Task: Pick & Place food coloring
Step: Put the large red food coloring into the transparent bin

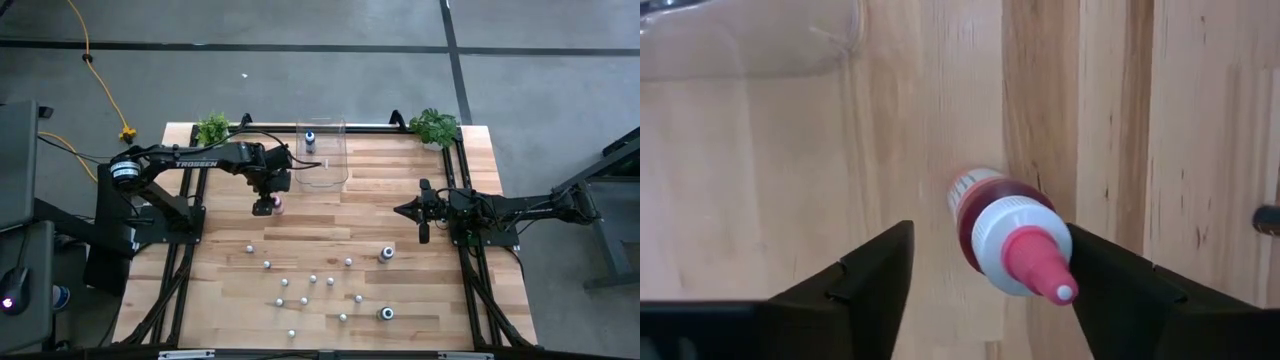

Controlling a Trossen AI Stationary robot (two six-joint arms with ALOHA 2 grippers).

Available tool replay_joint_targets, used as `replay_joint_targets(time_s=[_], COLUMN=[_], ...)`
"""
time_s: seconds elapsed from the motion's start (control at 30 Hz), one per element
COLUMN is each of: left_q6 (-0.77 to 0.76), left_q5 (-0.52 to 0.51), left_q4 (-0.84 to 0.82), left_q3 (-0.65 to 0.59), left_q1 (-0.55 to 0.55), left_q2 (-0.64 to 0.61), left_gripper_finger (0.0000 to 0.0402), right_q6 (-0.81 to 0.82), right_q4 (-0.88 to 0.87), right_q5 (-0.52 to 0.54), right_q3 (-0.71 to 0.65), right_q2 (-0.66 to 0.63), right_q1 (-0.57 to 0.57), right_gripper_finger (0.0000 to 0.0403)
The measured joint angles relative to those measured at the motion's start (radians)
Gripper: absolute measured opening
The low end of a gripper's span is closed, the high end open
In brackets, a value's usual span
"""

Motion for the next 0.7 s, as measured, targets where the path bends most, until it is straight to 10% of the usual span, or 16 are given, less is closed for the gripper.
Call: replay_joint_targets(time_s=[0.7], left_q6=[-0.12], left_q5=[0.003], left_q4=[0.001], left_q3=[0.009], left_q1=[0.0], left_q2=[-0.001], left_gripper_finger=[0.0099], right_q6=[0.0], right_q4=[0.0], right_q5=[0.0], right_q3=[0.0], right_q2=[0.0], right_q1=[0.0], right_gripper_finger=[0.0])
